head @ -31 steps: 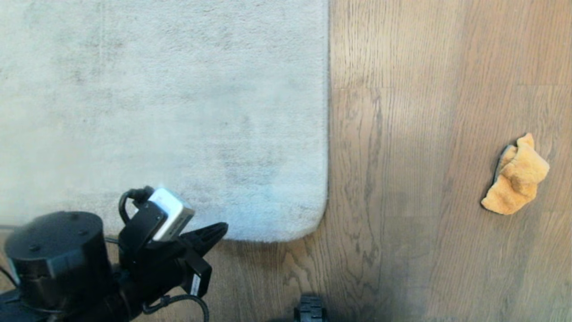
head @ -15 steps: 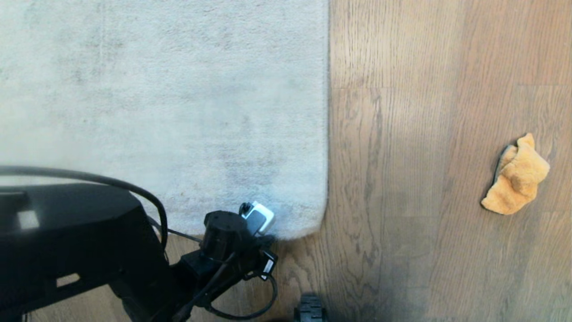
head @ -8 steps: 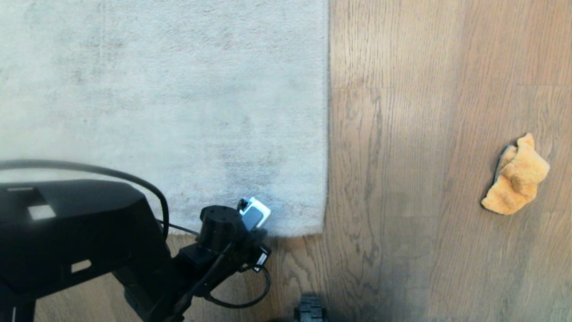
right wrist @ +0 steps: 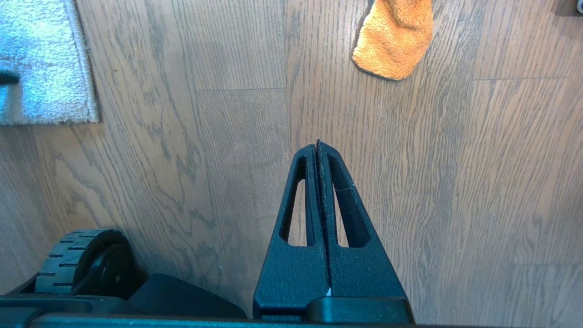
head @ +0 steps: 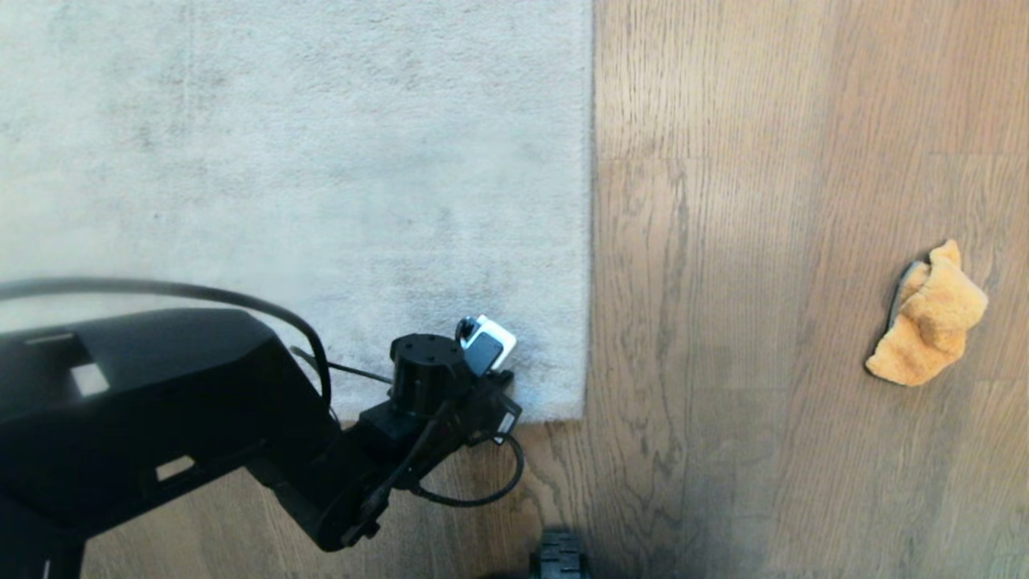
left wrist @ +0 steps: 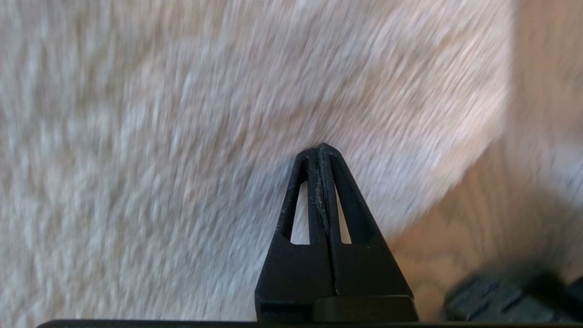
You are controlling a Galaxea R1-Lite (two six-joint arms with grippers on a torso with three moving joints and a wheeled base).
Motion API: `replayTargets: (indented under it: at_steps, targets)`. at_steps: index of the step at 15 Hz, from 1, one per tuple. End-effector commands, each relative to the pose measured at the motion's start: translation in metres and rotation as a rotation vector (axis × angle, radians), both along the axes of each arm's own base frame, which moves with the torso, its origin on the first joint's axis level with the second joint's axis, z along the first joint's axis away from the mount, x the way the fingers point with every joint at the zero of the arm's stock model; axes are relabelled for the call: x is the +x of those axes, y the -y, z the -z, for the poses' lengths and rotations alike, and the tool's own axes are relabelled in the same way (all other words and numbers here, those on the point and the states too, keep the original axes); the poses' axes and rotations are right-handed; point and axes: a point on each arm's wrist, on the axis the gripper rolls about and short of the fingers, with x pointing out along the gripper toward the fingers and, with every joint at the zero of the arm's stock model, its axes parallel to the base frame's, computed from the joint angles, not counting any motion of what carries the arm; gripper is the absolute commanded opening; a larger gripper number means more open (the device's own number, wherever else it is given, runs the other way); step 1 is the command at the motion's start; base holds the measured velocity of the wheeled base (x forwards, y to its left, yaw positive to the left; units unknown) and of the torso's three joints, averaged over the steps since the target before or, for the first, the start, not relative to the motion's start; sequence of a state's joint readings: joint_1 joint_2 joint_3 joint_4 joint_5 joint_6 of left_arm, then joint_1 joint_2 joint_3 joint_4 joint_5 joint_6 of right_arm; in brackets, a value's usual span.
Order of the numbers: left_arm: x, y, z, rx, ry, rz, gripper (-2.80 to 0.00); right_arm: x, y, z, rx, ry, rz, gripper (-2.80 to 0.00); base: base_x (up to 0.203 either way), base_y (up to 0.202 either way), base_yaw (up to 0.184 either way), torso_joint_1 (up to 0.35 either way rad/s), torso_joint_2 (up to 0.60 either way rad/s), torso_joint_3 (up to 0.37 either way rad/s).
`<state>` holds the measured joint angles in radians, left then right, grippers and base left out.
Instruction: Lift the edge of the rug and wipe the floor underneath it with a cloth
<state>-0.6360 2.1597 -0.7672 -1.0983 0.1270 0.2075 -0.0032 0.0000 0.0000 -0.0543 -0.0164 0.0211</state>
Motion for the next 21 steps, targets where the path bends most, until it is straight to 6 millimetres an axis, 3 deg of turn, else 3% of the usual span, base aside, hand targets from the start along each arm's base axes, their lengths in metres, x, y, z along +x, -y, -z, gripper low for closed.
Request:
replayTargets:
  at_steps: [1, 5, 11, 17, 21]
  targets:
    - [0.007, 0.018, -0.004, -0.061, 0.029, 0.019, -2.8, 0.0, 0.0, 0.0, 0.0, -0.001, 0.0, -2.8, 0.0, 0.0, 0.0, 0.0, 0.0, 0.0]
    - [-0.014, 0.05, -0.001, -0.214, -0.07, 0.07, -2.8, 0.0, 0.0, 0.0, 0.0, -0.001, -0.001, -2.8, 0.0, 0.0, 0.0, 0.0, 0.0, 0.0]
    - [-0.034, 0.061, -0.004, -0.317, -0.162, 0.126, -2.8, 0.0, 0.0, 0.0, 0.0, -0.001, 0.0, -2.8, 0.0, 0.0, 0.0, 0.0, 0.0, 0.0]
    - [-0.058, 0.03, 0.019, -0.212, -0.263, 0.083, -2.8, 0.0, 0.0, 0.0, 0.0, -0.001, 0.0, -2.8, 0.0, 0.0, 0.0, 0.0, 0.0, 0.0]
    - [-0.043, 0.007, 0.027, -0.105, -0.224, 0.042, -2.8, 0.0, 0.0, 0.0, 0.0, -0.001, 0.0, -2.8, 0.0, 0.0, 0.0, 0.0, 0.0, 0.0]
